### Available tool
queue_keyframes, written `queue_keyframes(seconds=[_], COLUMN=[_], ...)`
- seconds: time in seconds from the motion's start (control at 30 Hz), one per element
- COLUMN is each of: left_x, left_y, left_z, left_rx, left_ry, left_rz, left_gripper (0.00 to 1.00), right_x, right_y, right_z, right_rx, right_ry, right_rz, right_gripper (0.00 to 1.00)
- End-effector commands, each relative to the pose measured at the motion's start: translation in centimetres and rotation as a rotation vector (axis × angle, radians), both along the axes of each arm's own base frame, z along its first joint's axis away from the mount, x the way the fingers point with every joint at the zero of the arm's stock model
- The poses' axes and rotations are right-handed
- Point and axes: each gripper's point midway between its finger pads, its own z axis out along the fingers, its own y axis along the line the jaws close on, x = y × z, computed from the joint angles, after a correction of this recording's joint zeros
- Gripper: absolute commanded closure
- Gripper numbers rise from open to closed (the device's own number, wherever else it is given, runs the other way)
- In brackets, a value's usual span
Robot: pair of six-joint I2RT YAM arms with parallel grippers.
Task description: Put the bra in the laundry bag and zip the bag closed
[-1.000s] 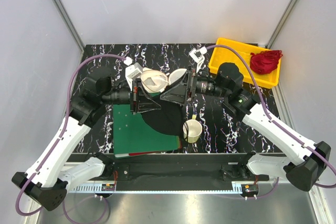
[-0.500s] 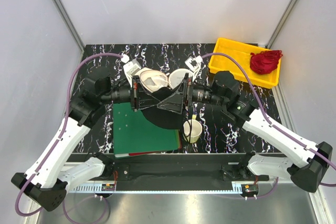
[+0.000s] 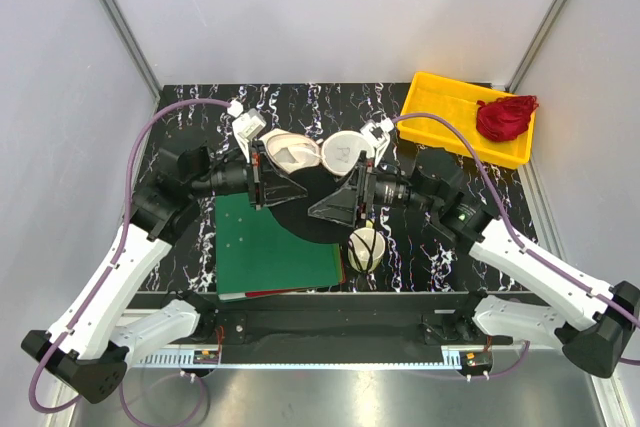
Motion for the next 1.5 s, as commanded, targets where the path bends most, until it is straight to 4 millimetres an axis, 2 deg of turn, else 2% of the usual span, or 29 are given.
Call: queue_keyframes(seconds=[0.0,0.03,0.1,0.13,0.17,0.23,0.4,0.57,0.63,0.67,0.8,0.83,1.03,1.07,1.27,1.37,1.4,1.47], left_x=[0.3,0.4,0.5,0.5,0.5,0.4,0.2,0.0,-0.1,-0.1,-0.3,-0.3,-0.1,-0.1,-0.2,-0.4,-0.5,-0.4], left_y=[0.4,0.3,0.3,0.3,0.3,0.3,0.3,0.5,0.5,0.4,0.0,-0.1,0.0,0.0,0.2,0.1,0.0,-0.1], left_z=[4.4,4.3,4.2,4.3,4.3,4.3,4.7,5.2,5.2,5.5,5.0,4.8,3.8,3.6,2.7,2.4,2.3,2.1], left_rx=[-0.093,-0.092,-0.090,-0.092,-0.092,-0.094,-0.103,-0.115,-0.123,-0.137,-0.165,-0.167,-0.155,-0.147,-0.109,-0.102,-0.100,-0.097], left_ry=[-0.115,-0.109,-0.105,-0.105,-0.103,-0.097,-0.101,-0.110,-0.095,-0.100,-0.062,-0.048,-0.036,-0.031,-0.037,-0.027,-0.026,-0.021], left_rz=[0.031,0.035,0.033,0.030,0.029,0.023,0.022,0.030,0.024,0.020,-0.008,-0.009,0.001,0.003,0.003,-0.022,-0.037,-0.040], left_gripper=[1.00,1.00,1.00,1.00,1.00,1.00,1.00,1.00,1.00,1.00,1.00,1.00,1.00,1.00,1.00,1.00,1.00,1.00], right_x=[-0.9,-0.1,0.4,0.8,0.8,0.6,0.1,0.4,0.2,0.3,0.0,-0.1,0.4,0.3,0.8,0.9,0.8,1.1], right_y=[-0.9,-1.1,-1.9,-2.2,-2.5,-2.8,-2.3,-2.7,-2.4,-2.1,-0.5,-0.2,0.7,0.4,-0.9,-0.8,-0.6,-0.1], right_z=[1.3,0.7,0.7,0.1,0.7,0.5,0.6,0.1,0.5,0.1,1.5,2.5,3.7,4.0,3.3,3.0,2.9,2.6], right_rx=[0.018,-0.016,-0.067,-0.107,-0.108,-0.133,-0.149,-0.157,-0.131,-0.126,0.008,0.051,0.085,0.089,0.046,0.039,0.038,0.030], right_ry=[-0.052,-0.039,-0.066,-0.055,-0.066,-0.076,-0.077,-0.055,-0.050,-0.037,-0.014,-0.037,-0.034,-0.041,-0.058,-0.047,-0.045,-0.030], right_rz=[-0.006,-0.055,-0.105,-0.133,-0.142,-0.139,-0.091,-0.123,-0.111,-0.099,-0.039,-0.020,-0.007,-0.015,-0.096,-0.104,-0.087,-0.077], right_gripper=[0.08,0.00,0.00,0.00,0.00,0.00,0.00,0.00,0.00,0.00,0.00,0.04,0.16,0.25,0.39,0.49,0.60,0.73])
